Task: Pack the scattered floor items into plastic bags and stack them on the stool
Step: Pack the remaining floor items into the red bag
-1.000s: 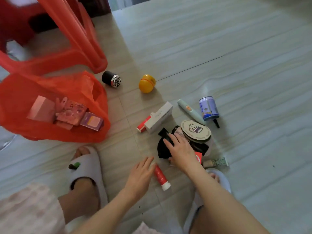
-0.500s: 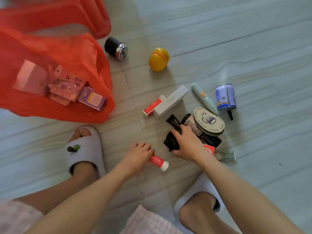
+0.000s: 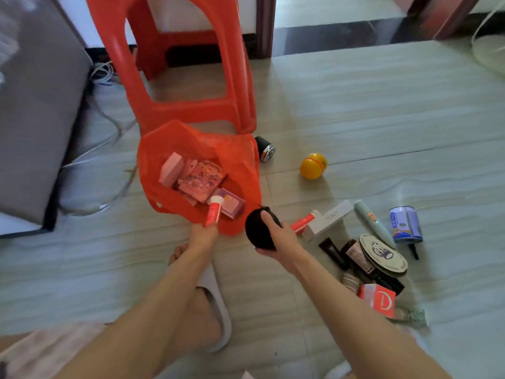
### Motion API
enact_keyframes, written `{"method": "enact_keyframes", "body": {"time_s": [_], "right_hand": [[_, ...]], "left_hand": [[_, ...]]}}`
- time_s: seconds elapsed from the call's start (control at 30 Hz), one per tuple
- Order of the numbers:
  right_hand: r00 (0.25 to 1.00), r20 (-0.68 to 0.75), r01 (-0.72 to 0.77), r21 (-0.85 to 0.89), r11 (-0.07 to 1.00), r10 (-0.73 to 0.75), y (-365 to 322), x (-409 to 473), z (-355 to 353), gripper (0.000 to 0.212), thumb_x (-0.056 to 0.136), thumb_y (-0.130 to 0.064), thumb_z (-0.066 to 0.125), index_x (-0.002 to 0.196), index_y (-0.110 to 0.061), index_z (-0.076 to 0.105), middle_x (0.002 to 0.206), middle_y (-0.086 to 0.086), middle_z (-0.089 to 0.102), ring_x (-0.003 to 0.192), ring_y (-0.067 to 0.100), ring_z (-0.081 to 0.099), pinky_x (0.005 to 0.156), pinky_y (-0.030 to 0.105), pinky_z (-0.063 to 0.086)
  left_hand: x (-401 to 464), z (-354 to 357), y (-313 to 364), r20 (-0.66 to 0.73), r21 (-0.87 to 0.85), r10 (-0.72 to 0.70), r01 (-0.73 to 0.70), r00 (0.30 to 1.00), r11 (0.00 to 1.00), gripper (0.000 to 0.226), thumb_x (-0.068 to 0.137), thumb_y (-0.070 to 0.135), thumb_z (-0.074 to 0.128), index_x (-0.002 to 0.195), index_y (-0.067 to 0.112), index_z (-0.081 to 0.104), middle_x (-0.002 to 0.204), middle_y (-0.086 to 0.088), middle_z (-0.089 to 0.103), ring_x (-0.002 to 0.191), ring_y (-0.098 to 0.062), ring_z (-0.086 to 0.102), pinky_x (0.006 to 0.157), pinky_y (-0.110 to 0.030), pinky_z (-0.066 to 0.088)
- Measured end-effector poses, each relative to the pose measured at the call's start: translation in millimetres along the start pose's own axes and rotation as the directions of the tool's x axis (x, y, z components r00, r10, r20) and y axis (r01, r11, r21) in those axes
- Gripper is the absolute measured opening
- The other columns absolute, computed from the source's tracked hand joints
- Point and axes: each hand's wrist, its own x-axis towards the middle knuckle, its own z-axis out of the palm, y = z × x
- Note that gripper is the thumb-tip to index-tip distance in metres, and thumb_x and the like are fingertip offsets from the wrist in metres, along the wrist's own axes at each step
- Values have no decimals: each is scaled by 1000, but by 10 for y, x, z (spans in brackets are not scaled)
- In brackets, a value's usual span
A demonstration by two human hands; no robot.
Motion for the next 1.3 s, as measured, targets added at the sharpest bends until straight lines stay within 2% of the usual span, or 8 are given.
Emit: {"method": "enact_keyframes", "body": {"time_s": [0.23,0.33,0.47,0.57,0.7,0.93,1.13,1.3], "right_hand": [[989,49,-147,280,949,139,98,725,766,55,92,-37,53,134,-4,39,124,16,54,98,28,58,47,26,53],[988,9,-147,304,941,151,74,980,916,50,92,-31,55,129,-1,42,116,19,57,80,26,61,57,30,52],[995,77,-87,429,899,59,141,1144,977,38,95,-10,45,133,-11,45,129,15,56,100,21,59,77,27,49],[995,97,1,282,959,-30,268,1080,929,33,92,-11,48,125,-9,55,121,15,62,103,23,62,92,41,50],[989,56,138,-44,989,-135,339,668,559,28,94,-20,49,121,-14,55,108,3,62,91,10,56,80,25,44],[963,-105,190,-382,904,-246,355,55,-590,45,93,-23,53,135,-10,41,128,11,54,112,17,52,88,21,37],[865,-82,188,-861,472,-496,324,26,-1347,51,90,-21,53,137,-8,38,137,11,45,127,25,41,105,31,29],[770,142,156,-987,-32,-622,43,398,-1588,66,72,-14,70,132,-11,46,137,14,46,130,32,41,102,42,39]], "left_hand": [[529,24,178,-11,-124,-10,9,1000,992,33,87,14,57,106,-12,59,90,-15,64,68,-19,46,52,-37,37],[780,103,210,-47,-149,5,-12,999,989,31,86,15,57,101,-11,62,95,-24,66,85,-29,63,64,-38,47],[982,178,162,-55,-7,149,-150,987,989,28,88,10,49,113,5,62,107,-22,65,100,-36,61,87,-42,49],[891,246,56,70,150,311,-318,948,936,39,87,7,51,126,10,54,115,-18,63,107,-33,58,91,-38,46],[510,355,-113,198,218,471,-507,860,834,41,87,2,50,128,6,49,122,-17,58,114,-32,52,83,-19,34],[-206,586,-501,456,384,598,-752,659,536,50,82,7,52,131,1,45,139,-21,42,130,-33,41,106,-37,33],[-428,862,-544,630,395,646,-894,431,212,66,54,0,74,115,8,51,113,-22,61,101,-37,63,80,-45,52],[-257,1248,-396,623,412,656,-891,427,190,76,52,-6,74,118,15,43,109,-15,61,98,-27,59,71,-34,55]]}}
